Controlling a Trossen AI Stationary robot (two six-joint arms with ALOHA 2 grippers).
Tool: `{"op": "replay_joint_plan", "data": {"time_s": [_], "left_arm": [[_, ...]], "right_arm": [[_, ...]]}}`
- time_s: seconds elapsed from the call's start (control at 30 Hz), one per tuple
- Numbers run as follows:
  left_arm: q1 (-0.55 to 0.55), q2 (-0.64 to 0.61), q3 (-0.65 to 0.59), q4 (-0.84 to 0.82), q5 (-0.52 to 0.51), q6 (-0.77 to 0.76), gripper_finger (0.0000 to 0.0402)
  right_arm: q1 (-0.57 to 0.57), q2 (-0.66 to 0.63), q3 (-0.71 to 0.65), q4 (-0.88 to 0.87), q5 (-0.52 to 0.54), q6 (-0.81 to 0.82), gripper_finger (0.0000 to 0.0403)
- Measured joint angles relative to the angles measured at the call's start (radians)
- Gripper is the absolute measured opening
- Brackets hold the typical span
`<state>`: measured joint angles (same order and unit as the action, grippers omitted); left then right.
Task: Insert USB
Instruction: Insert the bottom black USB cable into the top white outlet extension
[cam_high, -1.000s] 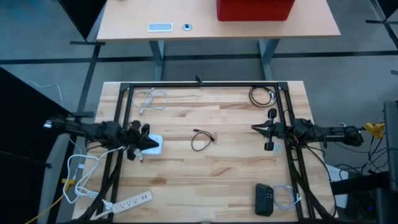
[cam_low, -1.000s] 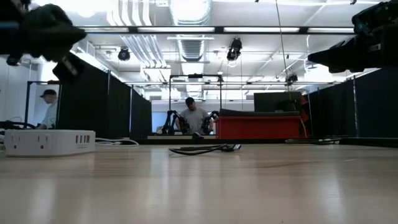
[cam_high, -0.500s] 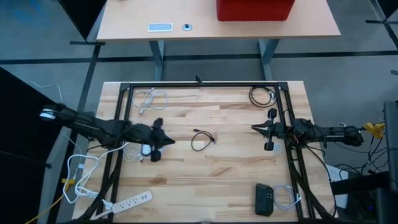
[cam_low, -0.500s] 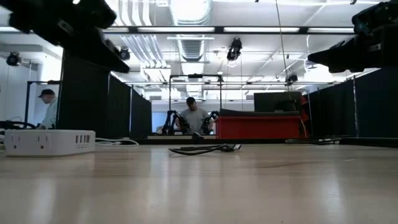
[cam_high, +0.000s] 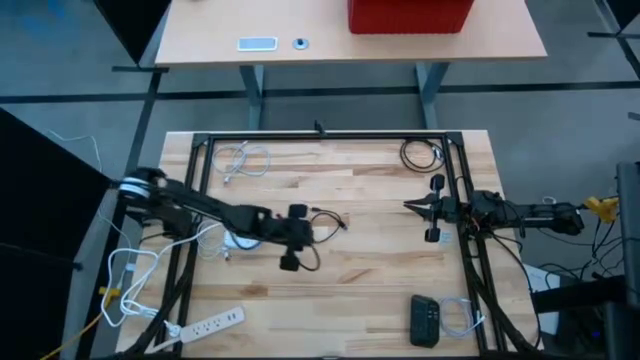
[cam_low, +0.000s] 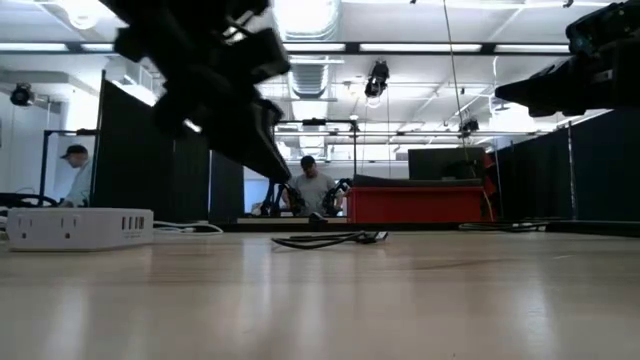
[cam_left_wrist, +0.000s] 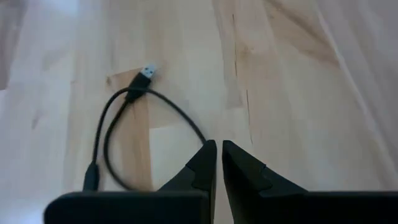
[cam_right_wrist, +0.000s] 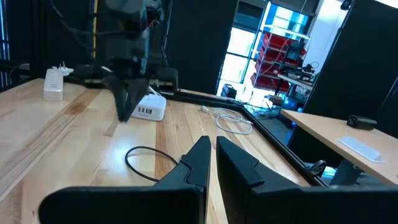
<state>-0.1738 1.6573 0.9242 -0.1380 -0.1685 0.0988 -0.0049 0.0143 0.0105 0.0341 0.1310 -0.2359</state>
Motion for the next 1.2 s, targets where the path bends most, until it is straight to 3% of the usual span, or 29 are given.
{"op": "replay_joint_plan", "data": {"time_s": [0.23,0.4,0.53,0.63,0.9,1.1,1.2], "left_arm": [[0.002,0.138,0.180,-0.203,-0.006,0.000,0.0058],[0.023,0.171,0.233,-0.281,-0.006,0.018,0.0084],[0.057,0.184,0.232,-0.336,-0.008,0.040,0.0101],[0.085,0.184,0.205,-0.345,-0.008,0.081,0.0114],[0.126,0.184,0.194,-0.325,-0.008,0.207,0.0136],[0.126,0.184,0.191,-0.370,0.001,0.298,0.0142],[0.128,0.184,0.185,-0.354,0.029,0.312,0.0140]], "right_arm": [[0.000,0.000,0.000,0.000,0.000,-0.016,0.0011],[-0.002,0.000,0.000,0.000,0.000,-0.227,0.0011],[-0.002,0.000,0.000,0.000,-0.001,-0.607,0.0011],[-0.002,0.000,0.000,0.011,-0.008,-0.720,0.0011],[-0.003,0.001,0.000,0.028,-0.019,-0.055,0.0011],[-0.002,0.004,0.000,0.046,-0.019,0.222,0.0011],[-0.002,0.030,0.000,0.057,-0.017,0.253,0.0011]]}}
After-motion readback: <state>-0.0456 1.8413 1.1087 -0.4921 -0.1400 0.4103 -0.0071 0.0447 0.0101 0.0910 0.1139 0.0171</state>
